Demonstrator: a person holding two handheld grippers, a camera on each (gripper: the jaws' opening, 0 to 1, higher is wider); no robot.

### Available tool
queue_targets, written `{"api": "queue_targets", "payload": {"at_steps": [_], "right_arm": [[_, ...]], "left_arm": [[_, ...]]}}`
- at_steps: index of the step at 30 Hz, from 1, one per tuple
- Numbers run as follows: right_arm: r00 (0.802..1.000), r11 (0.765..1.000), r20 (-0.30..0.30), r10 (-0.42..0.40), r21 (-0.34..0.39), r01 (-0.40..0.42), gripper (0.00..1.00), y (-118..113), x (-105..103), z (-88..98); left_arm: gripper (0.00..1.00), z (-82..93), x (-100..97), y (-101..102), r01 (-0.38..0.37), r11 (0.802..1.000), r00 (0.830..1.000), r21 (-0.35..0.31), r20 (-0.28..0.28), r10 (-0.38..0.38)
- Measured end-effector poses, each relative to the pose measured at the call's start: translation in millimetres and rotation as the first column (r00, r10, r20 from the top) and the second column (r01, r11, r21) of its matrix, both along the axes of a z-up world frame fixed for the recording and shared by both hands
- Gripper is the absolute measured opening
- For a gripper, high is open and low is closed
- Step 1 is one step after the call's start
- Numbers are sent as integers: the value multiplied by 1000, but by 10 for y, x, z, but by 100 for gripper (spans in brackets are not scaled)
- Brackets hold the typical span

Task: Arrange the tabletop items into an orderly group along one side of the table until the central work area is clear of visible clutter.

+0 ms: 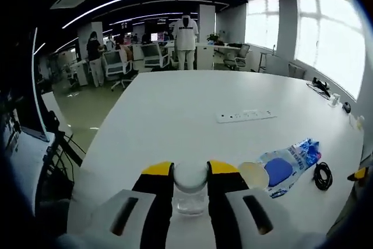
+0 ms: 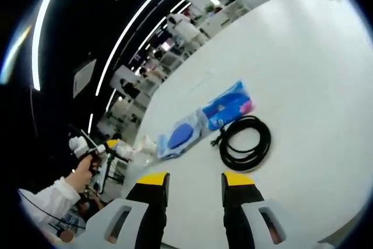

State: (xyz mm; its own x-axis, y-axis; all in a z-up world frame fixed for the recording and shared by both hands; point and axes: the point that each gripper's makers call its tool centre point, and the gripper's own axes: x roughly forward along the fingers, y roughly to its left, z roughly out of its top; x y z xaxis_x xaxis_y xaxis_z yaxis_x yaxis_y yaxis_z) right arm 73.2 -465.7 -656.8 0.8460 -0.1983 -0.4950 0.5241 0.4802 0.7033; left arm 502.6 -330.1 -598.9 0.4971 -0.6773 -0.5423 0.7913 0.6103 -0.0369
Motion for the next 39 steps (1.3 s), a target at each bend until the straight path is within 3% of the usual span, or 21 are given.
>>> {"api": "queue_targets", "payload": {"at_steps": [7, 16, 28, 29, 39], "right_arm": [[1000, 1000, 0, -5, 5, 5, 34, -2, -31, -55], [999, 999, -2, -42, 14, 42, 35, -42, -175, -114], [996, 996, 10, -86, 33, 86, 35, -80, -291, -166], [996, 996, 11, -89, 33, 89, 35, -83, -295, -163], [995, 994, 21, -101, 40, 100, 35, -74, -329, -162]], "left_arm": [[19, 113, -24, -116, -18, 1000, 1000, -26, -9, 17], [19, 106, -104, -286, -7, 1000, 1000, -19, -23, 7], [19, -35, -213, -302, -18, 1000, 998, 18, -55, 19], [19, 14, -208, -332, -20, 1000, 999, -14, -44, 19], [19, 20, -258, -313, -48, 999, 998, 0, -29, 48]]}}
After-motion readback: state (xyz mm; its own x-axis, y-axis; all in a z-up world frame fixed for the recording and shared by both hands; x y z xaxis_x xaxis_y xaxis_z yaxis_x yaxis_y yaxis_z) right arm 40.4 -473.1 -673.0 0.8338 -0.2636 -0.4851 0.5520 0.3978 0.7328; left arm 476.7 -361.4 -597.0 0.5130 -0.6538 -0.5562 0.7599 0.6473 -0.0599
